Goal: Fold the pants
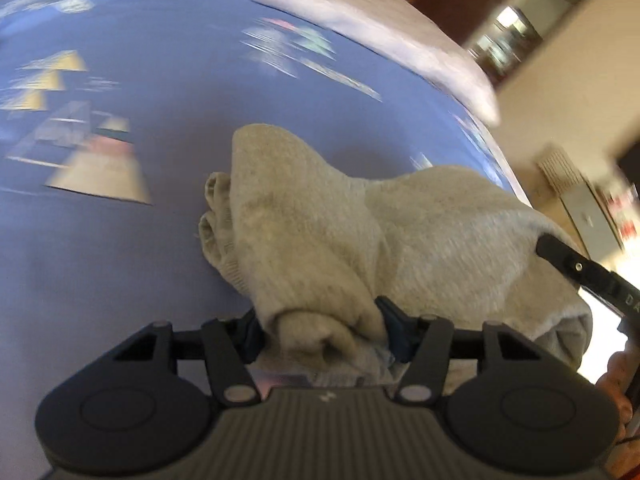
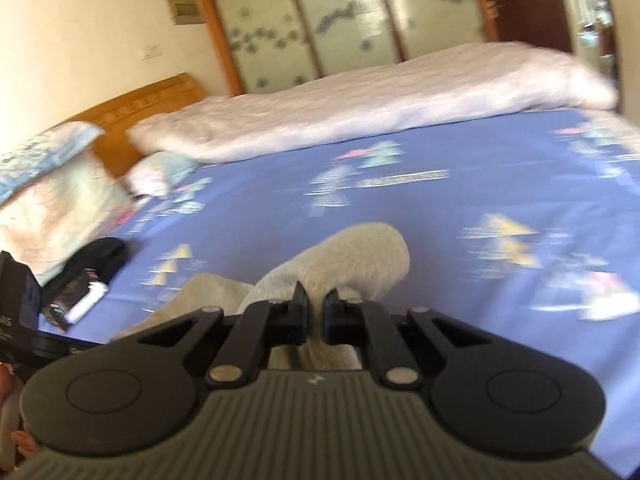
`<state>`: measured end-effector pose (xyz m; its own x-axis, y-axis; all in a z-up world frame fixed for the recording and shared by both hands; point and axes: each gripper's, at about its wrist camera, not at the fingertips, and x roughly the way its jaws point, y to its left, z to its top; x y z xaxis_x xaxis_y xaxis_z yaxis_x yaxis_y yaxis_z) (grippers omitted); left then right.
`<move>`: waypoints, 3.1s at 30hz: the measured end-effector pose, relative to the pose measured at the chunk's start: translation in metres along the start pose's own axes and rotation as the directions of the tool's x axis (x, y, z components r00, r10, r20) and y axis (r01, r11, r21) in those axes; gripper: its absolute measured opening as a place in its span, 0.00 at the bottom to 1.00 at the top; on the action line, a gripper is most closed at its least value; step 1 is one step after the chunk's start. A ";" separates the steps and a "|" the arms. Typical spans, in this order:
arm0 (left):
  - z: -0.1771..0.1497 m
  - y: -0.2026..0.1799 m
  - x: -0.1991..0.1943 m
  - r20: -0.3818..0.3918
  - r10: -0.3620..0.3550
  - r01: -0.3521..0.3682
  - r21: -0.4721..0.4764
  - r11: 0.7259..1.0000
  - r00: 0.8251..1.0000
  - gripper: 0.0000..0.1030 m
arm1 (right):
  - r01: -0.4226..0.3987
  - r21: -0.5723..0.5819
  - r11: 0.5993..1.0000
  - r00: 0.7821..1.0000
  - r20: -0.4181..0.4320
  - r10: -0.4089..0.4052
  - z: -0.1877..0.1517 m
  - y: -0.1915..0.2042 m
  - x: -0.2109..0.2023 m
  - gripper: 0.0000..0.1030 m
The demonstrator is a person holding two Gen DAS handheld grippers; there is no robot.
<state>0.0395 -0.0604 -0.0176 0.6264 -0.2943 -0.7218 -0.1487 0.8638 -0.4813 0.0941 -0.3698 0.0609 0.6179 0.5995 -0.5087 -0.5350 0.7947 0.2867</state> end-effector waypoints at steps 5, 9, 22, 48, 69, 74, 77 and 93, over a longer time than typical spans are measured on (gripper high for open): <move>-0.043 -0.039 0.048 -0.082 0.129 -0.117 0.137 0.984 0.988 0.65 | 0.165 0.137 0.977 0.979 -0.141 -0.146 -0.052 -0.066 -0.012 0.14; -0.046 -0.046 0.042 -0.080 0.193 -0.175 0.190 0.966 0.978 0.76 | 0.253 0.287 0.924 0.956 -0.223 -0.192 -0.095 -0.093 -0.004 0.38; -0.061 -0.047 -0.011 0.029 0.363 -0.360 0.219 0.907 0.932 0.87 | 0.131 0.466 0.875 0.991 -0.096 -0.098 -0.097 -0.111 -0.040 0.46; -0.096 -0.012 -0.013 -0.037 0.467 -0.457 0.146 0.877 0.884 0.97 | 0.160 0.414 0.896 0.985 -0.122 -0.119 -0.125 -0.070 -0.034 0.56; -0.096 -0.012 -0.010 -0.037 0.481 -0.471 0.150 0.869 0.876 1.00 | -0.049 0.626 0.779 0.999 0.043 0.028 -0.144 -0.104 -0.050 0.80; -0.099 -0.012 -0.011 -0.024 0.481 -0.472 0.156 0.868 0.876 1.00 | -0.094 0.630 0.771 0.996 0.062 0.071 -0.144 -0.109 -0.053 0.85; -0.099 -0.013 -0.012 -0.024 0.481 -0.472 0.156 0.868 0.876 1.00 | -0.097 0.614 0.783 0.995 0.059 0.077 -0.144 -0.109 -0.056 0.85; -0.099 -0.012 -0.012 -0.022 0.477 -0.469 0.154 0.870 0.878 1.00 | -0.118 0.613 0.781 0.992 0.045 0.115 -0.145 -0.112 -0.060 0.85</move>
<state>-0.0424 -0.1075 -0.0527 0.4623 0.1446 -0.8749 -0.3055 0.9522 -0.0041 0.0337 -0.5092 -0.0580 0.5776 0.6904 -0.4356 -0.1381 0.6086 0.7814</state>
